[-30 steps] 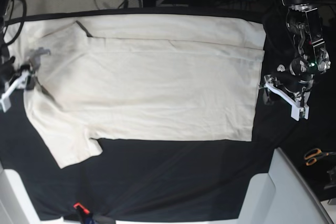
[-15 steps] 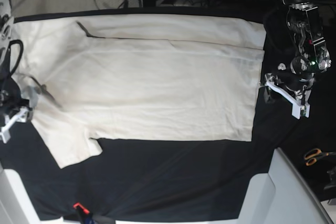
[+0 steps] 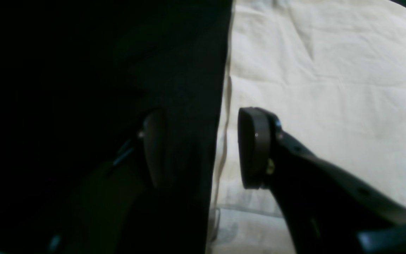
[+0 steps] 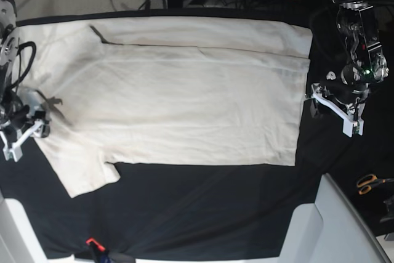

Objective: Fold the T-shirt properly
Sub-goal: 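Slide the left gripper along the shirt edge toward the hem and grasp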

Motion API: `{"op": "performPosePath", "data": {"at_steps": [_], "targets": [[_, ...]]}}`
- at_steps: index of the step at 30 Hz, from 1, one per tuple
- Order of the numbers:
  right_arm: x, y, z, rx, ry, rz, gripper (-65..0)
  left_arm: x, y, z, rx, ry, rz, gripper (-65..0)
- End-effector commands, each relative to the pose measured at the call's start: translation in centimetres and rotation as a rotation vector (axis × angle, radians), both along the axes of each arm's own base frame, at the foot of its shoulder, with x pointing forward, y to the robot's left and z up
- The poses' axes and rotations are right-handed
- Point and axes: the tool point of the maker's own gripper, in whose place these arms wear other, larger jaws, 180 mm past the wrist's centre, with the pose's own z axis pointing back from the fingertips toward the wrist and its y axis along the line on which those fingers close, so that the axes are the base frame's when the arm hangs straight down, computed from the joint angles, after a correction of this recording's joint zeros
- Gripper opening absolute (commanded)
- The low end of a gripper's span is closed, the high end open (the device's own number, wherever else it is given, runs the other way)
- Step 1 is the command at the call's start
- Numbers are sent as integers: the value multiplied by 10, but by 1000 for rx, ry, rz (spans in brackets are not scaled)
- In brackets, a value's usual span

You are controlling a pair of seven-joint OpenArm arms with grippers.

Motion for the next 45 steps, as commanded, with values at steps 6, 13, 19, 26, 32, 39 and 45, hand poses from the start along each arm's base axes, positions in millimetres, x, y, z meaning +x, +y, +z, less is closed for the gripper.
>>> {"op": "performPosePath", "data": {"at_steps": [6,13,19,26,32,39,45], "targets": [[13,-12,16,-19,-38,-9,-293,11,7,16,18,-51,-1,-334],[18,-17,21,-31,-50,-15,-650,12,7,16,18,-54,-1,-334],[33,-24,41,-69,-104,-1,-650,12,7,17,18,-56,-1,-334],[34,-27,48,-96,-91,15,-650,14,7,18,18,-59,-1,-334],[34,-27,47,-96,-88,16,-650,29,11,18,-2,-68,20,-334],[34,-25,47,-95,-87,20,-650,77,35,7,-82,-29,106,-329],[34,-24,47,-93,-88,22,-650,124,12,-14,-160,8,95,-327]]}}
